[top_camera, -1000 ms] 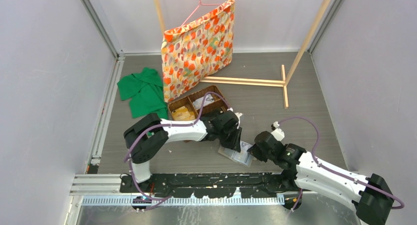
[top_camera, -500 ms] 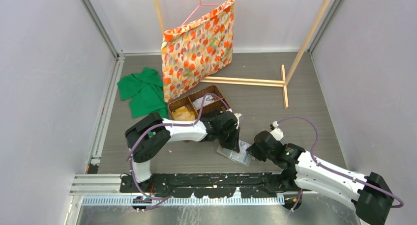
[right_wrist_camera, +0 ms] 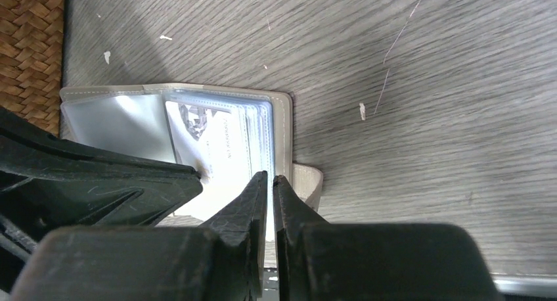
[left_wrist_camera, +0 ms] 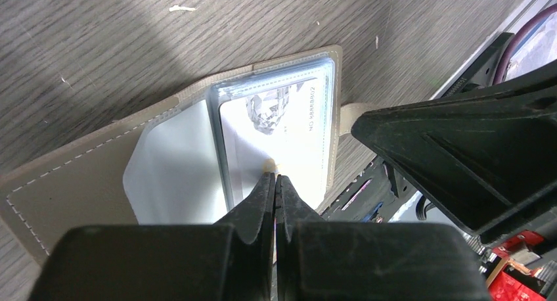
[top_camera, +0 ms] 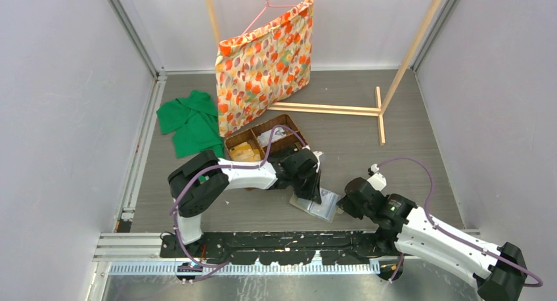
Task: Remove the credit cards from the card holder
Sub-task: Remove the credit card from the card holder.
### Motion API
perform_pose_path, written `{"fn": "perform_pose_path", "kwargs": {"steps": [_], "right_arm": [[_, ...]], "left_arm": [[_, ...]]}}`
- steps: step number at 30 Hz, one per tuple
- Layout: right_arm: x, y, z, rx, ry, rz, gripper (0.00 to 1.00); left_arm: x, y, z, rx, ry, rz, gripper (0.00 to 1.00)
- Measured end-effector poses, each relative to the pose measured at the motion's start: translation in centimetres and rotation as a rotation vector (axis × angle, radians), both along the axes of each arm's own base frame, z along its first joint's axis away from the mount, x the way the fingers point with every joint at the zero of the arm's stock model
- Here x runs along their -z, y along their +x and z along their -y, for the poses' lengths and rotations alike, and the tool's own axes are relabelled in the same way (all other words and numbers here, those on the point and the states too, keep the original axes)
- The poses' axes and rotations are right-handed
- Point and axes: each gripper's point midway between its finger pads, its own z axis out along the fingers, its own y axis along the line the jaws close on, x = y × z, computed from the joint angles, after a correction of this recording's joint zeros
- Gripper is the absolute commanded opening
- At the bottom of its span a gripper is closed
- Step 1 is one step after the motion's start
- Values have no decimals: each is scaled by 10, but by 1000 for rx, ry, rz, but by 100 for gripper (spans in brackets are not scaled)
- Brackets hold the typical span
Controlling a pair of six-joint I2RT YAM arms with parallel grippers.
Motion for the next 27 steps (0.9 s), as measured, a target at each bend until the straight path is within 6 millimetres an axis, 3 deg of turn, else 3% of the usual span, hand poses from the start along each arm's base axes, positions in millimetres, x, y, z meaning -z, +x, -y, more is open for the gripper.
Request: {"fn": "perform_pose_path", "kwargs": {"steps": [9,17,22,27], "right_arm": [[-13,5,-4,-6,-3,18,13],[-8,8,-11,-25,-13,1,14],[-8,12,-19,-42,-8,-4,20],[-8,15,-25,-53,2,0,21]], "left_arm": [[0,0,-3,-8,-1,7,1],[-3,2,-17,-28,41,38,15],[-11,8,-22,-38,42,68,24],[-9,10,-25,-45,52,64,26]]}}
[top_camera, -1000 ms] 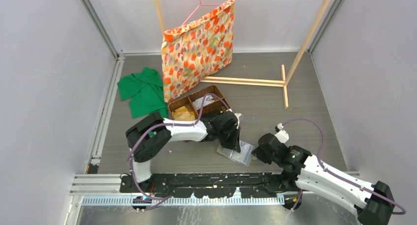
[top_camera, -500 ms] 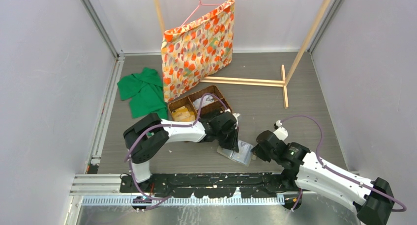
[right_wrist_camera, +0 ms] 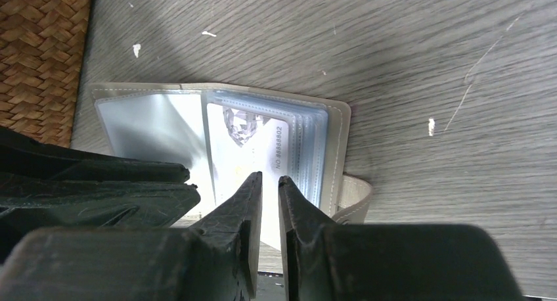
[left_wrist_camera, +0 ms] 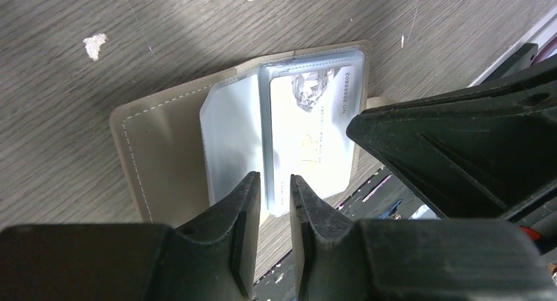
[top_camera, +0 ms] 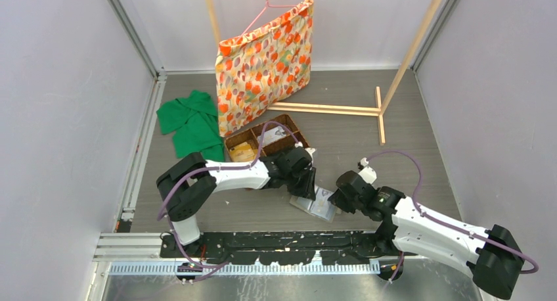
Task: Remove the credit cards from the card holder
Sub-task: Remove the credit card from the card holder.
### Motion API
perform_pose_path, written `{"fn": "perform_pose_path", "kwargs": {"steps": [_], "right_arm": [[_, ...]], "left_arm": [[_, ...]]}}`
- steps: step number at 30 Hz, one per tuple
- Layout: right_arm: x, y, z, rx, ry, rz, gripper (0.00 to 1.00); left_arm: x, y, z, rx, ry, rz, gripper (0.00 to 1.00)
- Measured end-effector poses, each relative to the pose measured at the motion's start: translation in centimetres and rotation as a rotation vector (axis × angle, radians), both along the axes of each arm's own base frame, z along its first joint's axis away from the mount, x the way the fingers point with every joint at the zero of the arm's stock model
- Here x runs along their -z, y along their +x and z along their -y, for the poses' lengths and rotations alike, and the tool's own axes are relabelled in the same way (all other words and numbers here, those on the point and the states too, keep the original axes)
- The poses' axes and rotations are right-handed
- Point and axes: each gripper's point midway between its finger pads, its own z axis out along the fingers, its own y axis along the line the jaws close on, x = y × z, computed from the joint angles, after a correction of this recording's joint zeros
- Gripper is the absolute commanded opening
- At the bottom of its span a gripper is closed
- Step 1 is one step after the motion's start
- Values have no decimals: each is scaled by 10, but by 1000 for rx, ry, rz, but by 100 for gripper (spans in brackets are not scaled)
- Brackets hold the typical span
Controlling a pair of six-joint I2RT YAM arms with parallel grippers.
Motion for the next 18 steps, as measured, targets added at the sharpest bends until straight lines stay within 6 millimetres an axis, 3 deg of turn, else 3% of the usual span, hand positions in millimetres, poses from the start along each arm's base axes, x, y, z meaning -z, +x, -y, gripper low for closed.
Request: {"fn": "perform_pose_path", "kwargs": {"steps": [18], "right_arm": [[5,4,-13,-15,38,1,21]], "left_arm": [[14,6,-8,-15,11,-45,26]]}}
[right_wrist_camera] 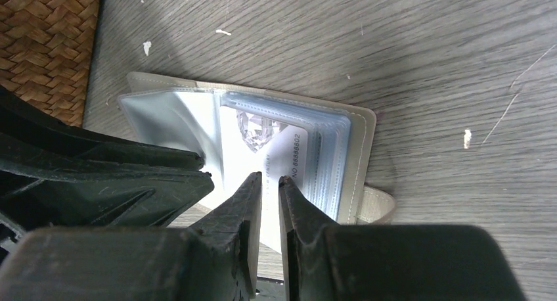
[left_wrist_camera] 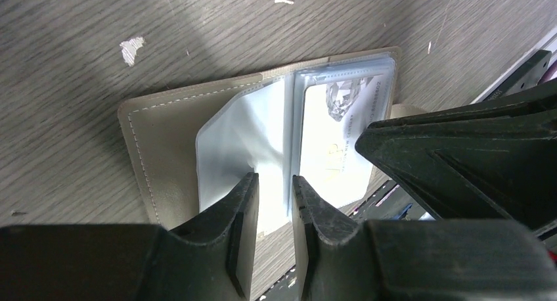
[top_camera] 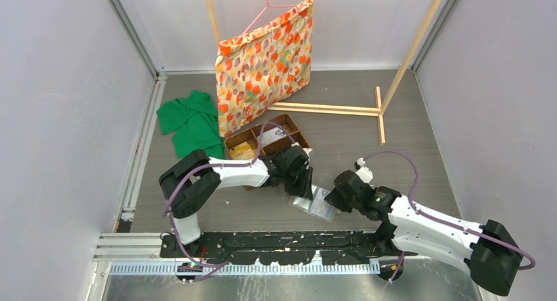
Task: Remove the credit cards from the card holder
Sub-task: Remove the credit card from the card holder.
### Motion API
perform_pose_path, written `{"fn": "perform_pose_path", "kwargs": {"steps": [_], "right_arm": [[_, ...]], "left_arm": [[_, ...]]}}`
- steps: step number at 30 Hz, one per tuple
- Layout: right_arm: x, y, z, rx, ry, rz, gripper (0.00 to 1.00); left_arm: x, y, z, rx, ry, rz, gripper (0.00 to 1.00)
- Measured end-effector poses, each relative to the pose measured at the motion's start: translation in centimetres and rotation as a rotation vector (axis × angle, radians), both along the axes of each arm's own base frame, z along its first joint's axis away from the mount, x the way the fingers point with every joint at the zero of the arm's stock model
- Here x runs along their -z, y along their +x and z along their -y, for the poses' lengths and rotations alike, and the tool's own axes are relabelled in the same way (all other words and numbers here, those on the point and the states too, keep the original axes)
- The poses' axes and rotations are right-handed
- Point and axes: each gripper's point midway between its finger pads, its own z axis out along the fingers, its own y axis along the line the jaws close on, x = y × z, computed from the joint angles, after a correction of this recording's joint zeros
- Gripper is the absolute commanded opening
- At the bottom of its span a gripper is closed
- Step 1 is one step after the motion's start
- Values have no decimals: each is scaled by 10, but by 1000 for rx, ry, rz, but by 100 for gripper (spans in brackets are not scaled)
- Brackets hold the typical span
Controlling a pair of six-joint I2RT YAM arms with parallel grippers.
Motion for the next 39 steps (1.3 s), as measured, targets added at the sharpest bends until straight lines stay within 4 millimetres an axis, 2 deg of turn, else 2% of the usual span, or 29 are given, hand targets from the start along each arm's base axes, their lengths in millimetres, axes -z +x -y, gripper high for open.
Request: {"fn": "perform_pose_path", "kwargs": {"steps": [7,15,28,32,35,36,39], "right_arm": [[-4,-3,3,20,40,19,21],[2,-8,9,36,54,12,20],[4,-2,-2,28,69,10,20],[4,-2,-2,28,69,10,20],[4,-2,-2,28,69,10,20],[4,-2,-2,28,69,10,21],[5,-2,-1,29,66,9,20]], "left_arm": [[1,-2,1,5,-14,-8,25],[0,-3,3,13,-26,-13,25],[1,-5,5,23,-36,-23,22],[2,-5,4,23,-33,-25,17],[3,-5,5,22,-33,-26,3],[3,-5,5,19,-33,-29,1],[3,-5,4,17,-37,-40,1]]}}
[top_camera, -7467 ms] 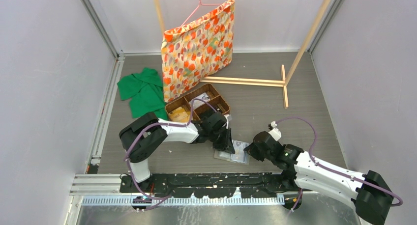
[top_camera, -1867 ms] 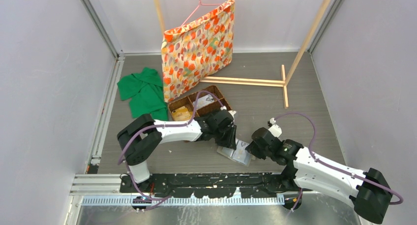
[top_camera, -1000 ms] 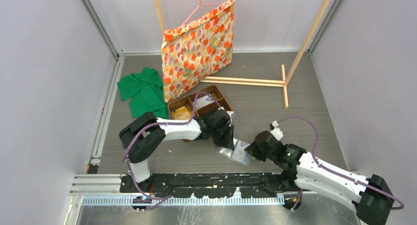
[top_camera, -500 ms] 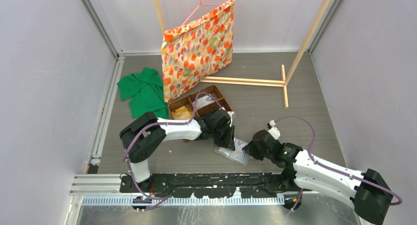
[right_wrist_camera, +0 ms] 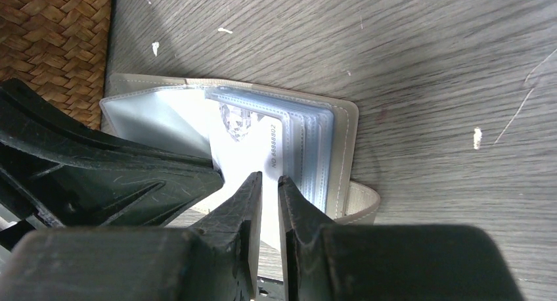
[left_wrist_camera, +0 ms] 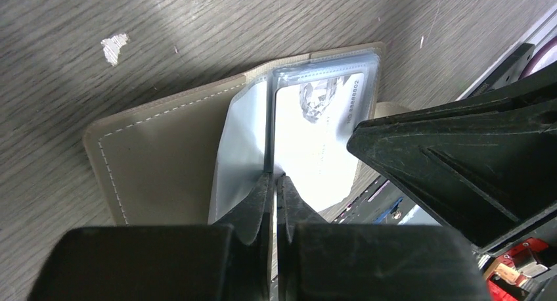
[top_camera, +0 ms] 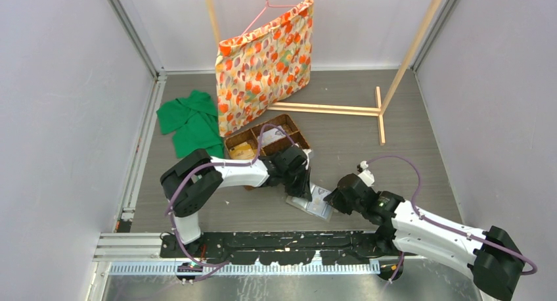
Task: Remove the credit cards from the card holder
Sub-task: Remove the credit card from the card holder.
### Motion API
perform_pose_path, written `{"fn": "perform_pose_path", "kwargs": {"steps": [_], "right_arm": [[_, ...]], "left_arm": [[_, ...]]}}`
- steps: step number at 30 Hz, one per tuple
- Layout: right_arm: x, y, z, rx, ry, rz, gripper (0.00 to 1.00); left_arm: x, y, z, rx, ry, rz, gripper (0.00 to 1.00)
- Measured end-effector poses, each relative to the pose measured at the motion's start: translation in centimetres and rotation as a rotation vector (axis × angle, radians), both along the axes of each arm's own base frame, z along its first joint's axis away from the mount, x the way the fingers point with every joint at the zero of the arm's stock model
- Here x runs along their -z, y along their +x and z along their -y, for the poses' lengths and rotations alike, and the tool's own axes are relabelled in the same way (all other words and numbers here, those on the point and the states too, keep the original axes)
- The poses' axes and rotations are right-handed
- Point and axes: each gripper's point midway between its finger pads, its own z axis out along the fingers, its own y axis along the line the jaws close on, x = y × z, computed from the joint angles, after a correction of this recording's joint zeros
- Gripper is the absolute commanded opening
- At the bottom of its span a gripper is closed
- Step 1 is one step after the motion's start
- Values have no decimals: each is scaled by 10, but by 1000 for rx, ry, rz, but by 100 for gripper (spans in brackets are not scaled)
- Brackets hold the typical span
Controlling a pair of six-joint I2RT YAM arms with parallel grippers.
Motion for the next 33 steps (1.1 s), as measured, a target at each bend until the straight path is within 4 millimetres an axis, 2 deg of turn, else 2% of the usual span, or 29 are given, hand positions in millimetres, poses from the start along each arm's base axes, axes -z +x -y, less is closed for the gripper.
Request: {"fn": "perform_pose_path", "kwargs": {"steps": [20,33], "right_arm": [[1,-4,8,23,4,1,20],[14,-20,46,90,-120,-45,16]], "left_arm": [[3,3,-11,-47,-12,16,0],[6,0,-10,-38,-9,7,1]]}}
